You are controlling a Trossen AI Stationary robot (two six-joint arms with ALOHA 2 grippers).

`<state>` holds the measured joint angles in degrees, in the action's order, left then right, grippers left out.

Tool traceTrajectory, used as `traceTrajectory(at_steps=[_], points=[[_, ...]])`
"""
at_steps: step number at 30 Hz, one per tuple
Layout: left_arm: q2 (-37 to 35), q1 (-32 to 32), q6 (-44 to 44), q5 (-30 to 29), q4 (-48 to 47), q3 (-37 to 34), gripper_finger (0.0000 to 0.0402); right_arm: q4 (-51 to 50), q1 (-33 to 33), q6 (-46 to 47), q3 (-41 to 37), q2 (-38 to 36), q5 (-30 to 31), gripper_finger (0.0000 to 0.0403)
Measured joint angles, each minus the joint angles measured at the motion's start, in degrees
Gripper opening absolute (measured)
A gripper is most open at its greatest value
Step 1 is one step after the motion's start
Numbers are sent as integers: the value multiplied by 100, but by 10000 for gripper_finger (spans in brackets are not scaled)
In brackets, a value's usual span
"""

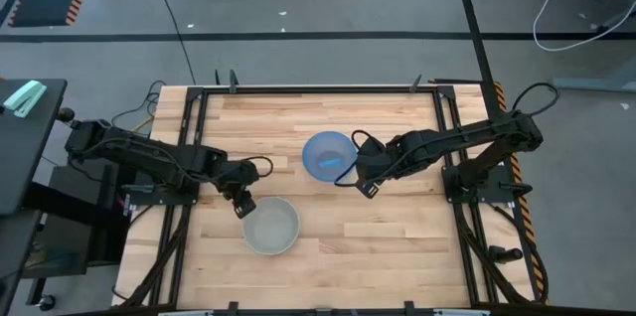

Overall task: Nest bowls inside each other
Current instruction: Stack the gray bowl on the blue bowl

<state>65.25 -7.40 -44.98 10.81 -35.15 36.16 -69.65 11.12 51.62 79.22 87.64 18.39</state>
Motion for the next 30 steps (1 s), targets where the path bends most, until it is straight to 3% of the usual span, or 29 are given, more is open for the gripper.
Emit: traceTrajectory(at_steps=[12,21,30], points=[[0,4,-373,148,124,0,97,-11,43,79,0,0,66,88],[2,-143,-436,58,132,0,98,-11,43,79,0,1,66,88],[599,-275,-509,-64,125,2,100,-4,43,136,0,0,66,88]])
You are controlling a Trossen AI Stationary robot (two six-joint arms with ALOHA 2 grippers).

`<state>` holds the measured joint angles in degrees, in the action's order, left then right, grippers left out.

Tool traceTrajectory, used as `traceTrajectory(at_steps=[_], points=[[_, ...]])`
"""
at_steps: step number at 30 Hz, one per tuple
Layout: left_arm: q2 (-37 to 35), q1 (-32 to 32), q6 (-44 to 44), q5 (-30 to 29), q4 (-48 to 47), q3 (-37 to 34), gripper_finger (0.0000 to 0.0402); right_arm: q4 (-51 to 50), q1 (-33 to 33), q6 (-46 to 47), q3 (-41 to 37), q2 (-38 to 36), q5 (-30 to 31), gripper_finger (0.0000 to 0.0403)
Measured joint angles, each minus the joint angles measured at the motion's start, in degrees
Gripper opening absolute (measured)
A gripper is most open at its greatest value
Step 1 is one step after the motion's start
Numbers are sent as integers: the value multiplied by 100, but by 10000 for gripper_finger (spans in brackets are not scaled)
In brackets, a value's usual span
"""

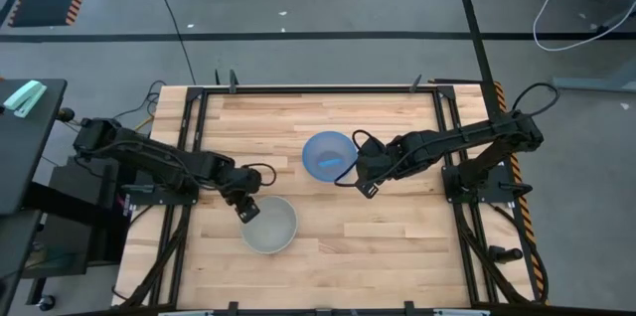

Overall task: Nest bowls inside each other
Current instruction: Stack the gray bowl on the blue bowl

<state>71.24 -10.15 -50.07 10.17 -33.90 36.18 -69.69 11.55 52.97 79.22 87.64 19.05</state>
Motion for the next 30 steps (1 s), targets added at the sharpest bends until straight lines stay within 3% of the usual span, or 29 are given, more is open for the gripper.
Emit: traceTrajectory(at_steps=[9,19,30], points=[[275,4,228,-4,443,0,85,13,107,1,0,2,49,88],[249,104,330,-9,633,-2,14,15,256,110,0,2,189,87],[251,333,543,-4,699,-2,12,25,373,160,0,2,390,87]])
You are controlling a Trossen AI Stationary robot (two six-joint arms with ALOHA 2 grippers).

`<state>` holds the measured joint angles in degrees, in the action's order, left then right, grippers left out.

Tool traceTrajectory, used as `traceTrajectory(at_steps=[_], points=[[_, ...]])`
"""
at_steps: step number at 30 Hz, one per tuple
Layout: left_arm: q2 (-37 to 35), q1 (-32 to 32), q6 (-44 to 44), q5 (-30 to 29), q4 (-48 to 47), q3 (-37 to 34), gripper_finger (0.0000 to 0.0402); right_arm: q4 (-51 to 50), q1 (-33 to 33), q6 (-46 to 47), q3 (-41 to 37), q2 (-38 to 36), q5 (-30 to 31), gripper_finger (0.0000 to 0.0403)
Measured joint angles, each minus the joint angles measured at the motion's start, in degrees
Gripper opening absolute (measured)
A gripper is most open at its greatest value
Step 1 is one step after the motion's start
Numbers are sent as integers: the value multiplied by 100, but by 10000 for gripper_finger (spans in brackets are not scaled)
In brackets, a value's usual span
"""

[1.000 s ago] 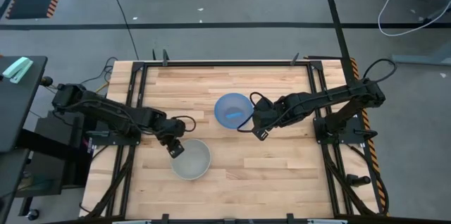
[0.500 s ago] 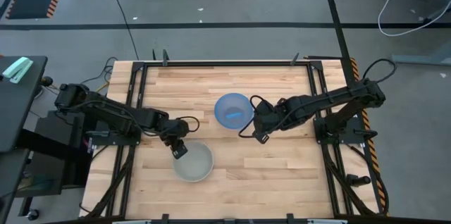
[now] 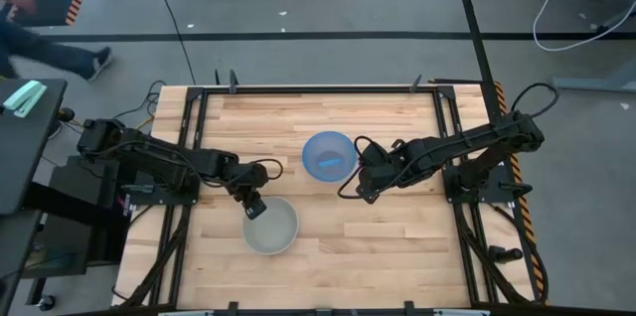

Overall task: Nest bowls inside each other
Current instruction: Stack the gray bowl on the blue bowl

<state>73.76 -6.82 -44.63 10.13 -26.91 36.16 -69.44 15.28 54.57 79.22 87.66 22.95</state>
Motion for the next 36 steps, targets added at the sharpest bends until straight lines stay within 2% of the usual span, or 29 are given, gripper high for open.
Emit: traceTrajectory(at_steps=[7,12,15,18,22,29,36], points=[[0,128,153,-4,-17,175,12,80,153,0,0,2,120,84],[0,124,416,-49,-130,871,12,78,260,132,0,2,275,83],[0,123,658,-338,-538,1474,12,218,327,142,-132,0,309,83],[0,157,817,-804,-988,2101,12,431,368,186,-467,4,274,83],[0,302,859,-1139,-1323,2816,12,652,382,414,-1087,9,96,83],[96,680,1088,-1183,-1351,3517,12,772,569,879,-1946,9,-75,83],[670,1128,1344,-1144,-1420,4029,12,1481,706,846,-2579,7,-70,83]])
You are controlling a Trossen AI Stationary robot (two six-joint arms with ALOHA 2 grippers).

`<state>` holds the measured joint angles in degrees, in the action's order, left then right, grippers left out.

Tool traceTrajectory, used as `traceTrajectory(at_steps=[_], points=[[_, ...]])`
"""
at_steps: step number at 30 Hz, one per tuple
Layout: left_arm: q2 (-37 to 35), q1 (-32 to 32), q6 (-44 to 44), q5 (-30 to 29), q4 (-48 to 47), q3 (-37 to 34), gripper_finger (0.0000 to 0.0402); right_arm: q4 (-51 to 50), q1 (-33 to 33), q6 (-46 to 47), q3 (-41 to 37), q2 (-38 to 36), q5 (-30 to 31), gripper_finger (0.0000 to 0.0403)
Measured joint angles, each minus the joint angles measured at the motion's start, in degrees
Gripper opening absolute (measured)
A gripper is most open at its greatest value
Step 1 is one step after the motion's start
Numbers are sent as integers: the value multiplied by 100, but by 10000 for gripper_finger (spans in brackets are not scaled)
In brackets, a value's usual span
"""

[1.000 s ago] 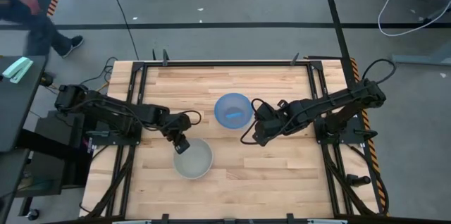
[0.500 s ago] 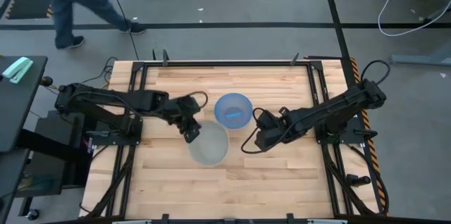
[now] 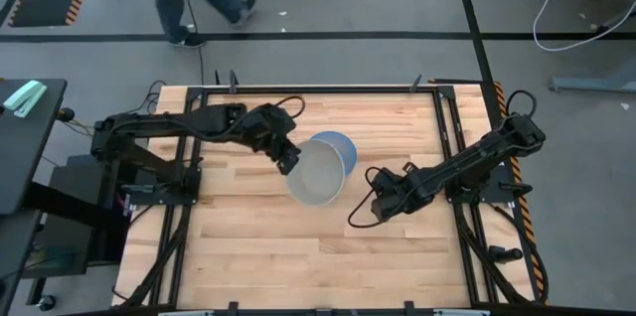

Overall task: Nest bowls inside each other
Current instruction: Stack the gray bowl on the blue bowl

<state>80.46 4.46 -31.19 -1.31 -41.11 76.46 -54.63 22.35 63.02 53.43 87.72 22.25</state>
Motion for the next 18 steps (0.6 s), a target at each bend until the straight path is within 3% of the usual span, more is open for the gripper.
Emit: traceTrajectory(at_steps=[7,18], points=[[861,387,343,266,-214,709,12,87,-1,-122,-62,0,354,83],[1935,1149,832,284,-992,1680,13,125,9,-468,-62,0,372,83]])
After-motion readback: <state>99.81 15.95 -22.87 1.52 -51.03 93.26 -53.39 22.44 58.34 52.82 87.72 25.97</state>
